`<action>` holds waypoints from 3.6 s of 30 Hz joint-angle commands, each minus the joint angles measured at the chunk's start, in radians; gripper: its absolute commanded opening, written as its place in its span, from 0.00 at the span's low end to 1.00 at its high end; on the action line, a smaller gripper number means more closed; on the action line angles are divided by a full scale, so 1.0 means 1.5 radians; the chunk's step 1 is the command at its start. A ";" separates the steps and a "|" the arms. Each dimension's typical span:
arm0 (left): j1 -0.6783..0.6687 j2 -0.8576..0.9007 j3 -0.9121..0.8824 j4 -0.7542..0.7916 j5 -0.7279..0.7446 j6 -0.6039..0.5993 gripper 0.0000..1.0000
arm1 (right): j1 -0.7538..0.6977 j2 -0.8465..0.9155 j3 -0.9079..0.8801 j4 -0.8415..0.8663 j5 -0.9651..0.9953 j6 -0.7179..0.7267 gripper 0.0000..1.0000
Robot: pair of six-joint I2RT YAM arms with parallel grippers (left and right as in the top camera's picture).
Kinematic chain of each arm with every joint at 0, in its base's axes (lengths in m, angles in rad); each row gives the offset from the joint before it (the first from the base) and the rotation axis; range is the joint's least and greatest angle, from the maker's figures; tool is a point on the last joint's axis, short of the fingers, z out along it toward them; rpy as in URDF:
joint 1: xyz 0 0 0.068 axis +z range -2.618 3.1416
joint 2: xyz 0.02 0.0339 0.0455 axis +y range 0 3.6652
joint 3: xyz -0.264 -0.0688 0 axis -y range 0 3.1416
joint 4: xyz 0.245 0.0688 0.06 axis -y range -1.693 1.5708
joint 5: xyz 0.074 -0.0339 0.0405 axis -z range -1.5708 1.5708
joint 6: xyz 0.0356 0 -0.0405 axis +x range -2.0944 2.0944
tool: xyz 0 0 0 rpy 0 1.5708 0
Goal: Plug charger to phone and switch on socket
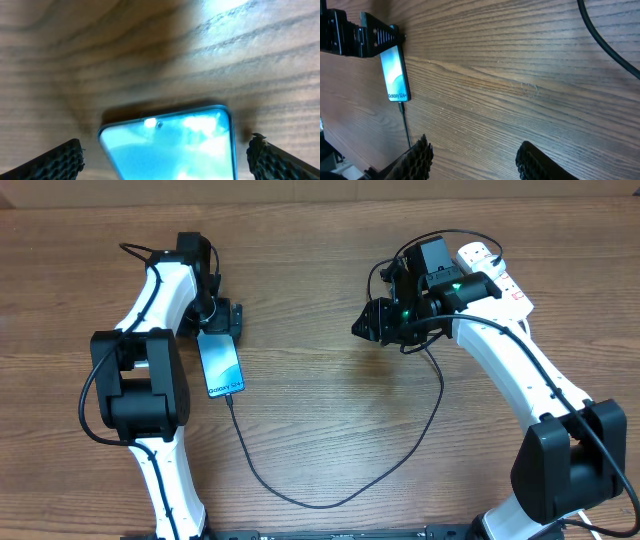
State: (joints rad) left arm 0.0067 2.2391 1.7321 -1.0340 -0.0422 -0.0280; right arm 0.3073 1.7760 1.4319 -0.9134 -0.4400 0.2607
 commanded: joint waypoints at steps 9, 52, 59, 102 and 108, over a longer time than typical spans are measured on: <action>0.022 -0.063 0.318 -0.199 -0.006 -0.044 1.00 | -0.033 -0.111 0.100 -0.082 0.070 -0.038 0.56; 0.021 -0.320 0.378 -0.283 0.121 -0.059 1.00 | -0.436 0.310 0.299 0.112 0.241 -0.072 0.80; 0.021 -0.320 0.378 -0.283 0.121 -0.059 1.00 | -0.435 0.356 0.299 0.130 0.253 -0.076 0.81; 0.021 -0.320 0.378 -0.283 0.121 -0.059 1.00 | -0.418 0.390 0.293 0.104 0.210 -0.093 0.80; 0.021 -0.320 0.378 -0.283 0.121 -0.059 1.00 | -0.410 0.399 0.293 0.094 0.211 -0.106 0.80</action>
State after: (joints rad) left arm 0.0410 1.7554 2.2860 -1.4590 0.1280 -0.1028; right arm -0.3267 2.3333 1.8664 -0.7525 -0.1162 0.1299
